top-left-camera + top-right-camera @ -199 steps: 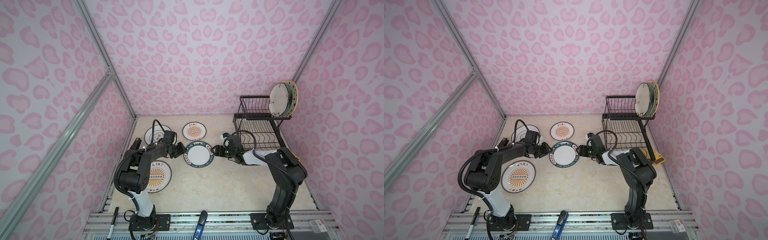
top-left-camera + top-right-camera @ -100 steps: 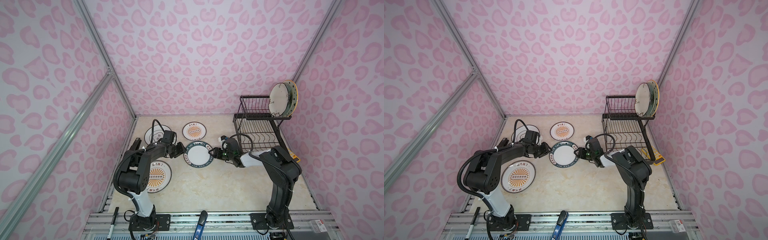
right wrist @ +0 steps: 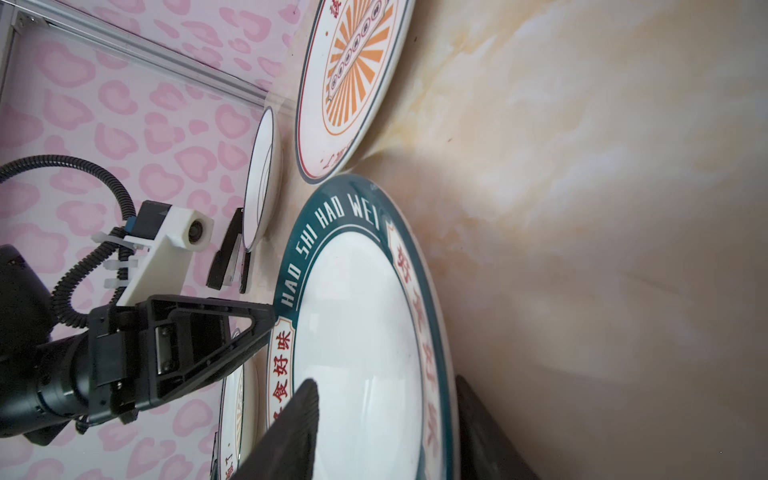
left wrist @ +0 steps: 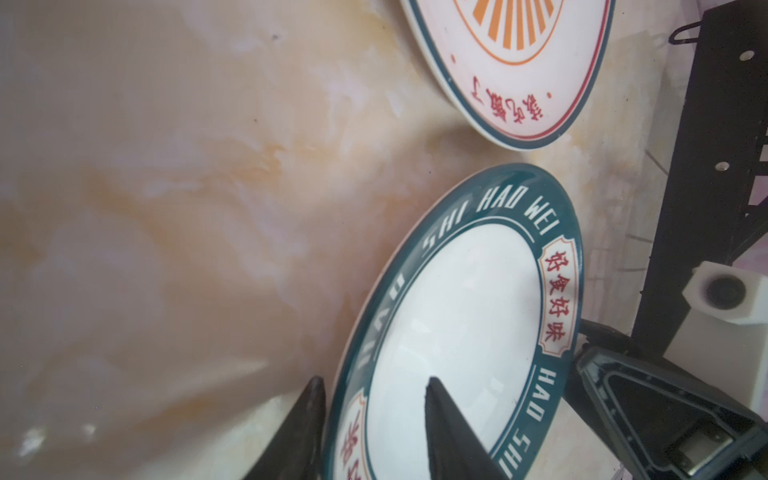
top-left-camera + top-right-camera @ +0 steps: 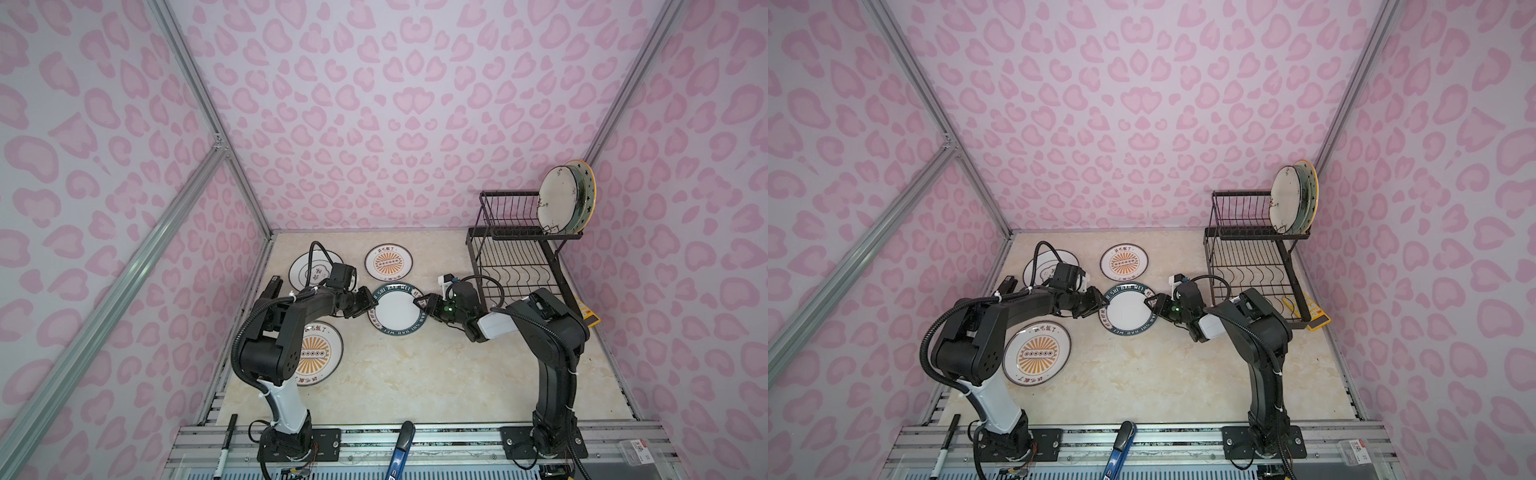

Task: Load the plates into the dish rack
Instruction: 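Grip the green-rimmed plate's rim with the right gripper while the left grips opposite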

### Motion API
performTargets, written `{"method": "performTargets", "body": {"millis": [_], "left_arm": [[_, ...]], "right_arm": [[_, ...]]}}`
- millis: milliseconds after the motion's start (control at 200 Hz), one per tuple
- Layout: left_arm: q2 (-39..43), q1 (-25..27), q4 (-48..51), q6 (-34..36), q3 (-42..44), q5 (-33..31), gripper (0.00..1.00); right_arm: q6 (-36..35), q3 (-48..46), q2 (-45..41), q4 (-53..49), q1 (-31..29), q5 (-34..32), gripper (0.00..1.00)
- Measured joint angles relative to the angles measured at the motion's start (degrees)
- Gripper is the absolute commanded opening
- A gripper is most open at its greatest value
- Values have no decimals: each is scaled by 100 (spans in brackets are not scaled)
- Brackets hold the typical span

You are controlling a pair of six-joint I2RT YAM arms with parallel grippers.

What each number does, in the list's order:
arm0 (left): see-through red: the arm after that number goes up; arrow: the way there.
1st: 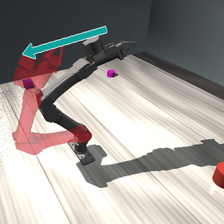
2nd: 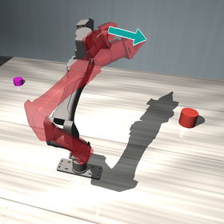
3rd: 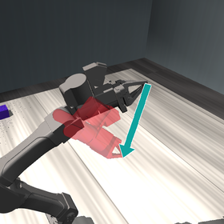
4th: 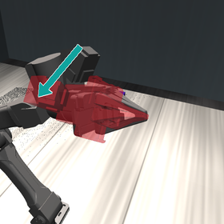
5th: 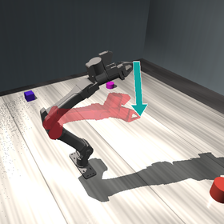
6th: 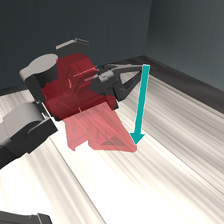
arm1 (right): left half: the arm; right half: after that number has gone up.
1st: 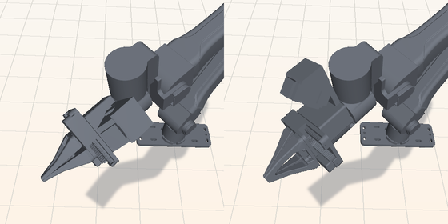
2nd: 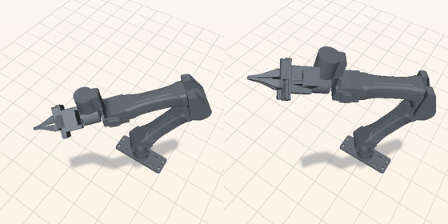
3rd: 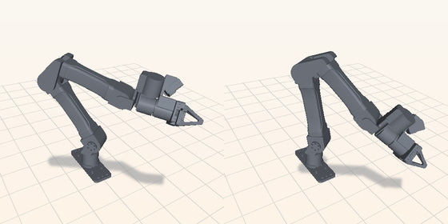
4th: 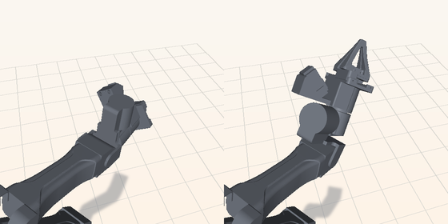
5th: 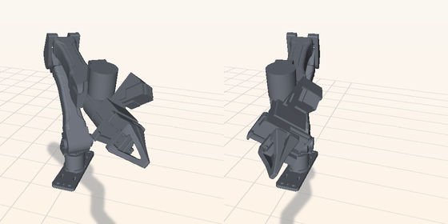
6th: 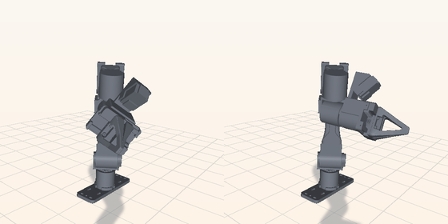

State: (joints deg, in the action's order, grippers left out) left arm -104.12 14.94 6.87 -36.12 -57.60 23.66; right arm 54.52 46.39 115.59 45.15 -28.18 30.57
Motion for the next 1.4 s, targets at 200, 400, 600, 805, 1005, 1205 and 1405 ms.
{"method": "performTargets", "body": {"millis": [200,400,600,805,1005,1205,1405], "left_arm": [[-22,7,-15,-20,-4,4,42],[-22,7,26,-17,-50,-9,42],[-9,17,33,0,-66,-59,41],[28,17,37,22,-70,-111,41],[87,20,74,61,-114,-120,40],[428,-68,151,216,-111,-251,41],[706,-107,245,330,-111,-197,42]], "right_arm": [[216,0,127,83,-9,76,28],[334,-11,136,55,15,107,21],[461,-76,44,136,144,216,18],[608,-85,0,339,208,264,8],[699,-125,-7,348,240,315,2],[756,-188,-120,389,332,358,0],[761,-201,-223,479,372,396,0]]}}
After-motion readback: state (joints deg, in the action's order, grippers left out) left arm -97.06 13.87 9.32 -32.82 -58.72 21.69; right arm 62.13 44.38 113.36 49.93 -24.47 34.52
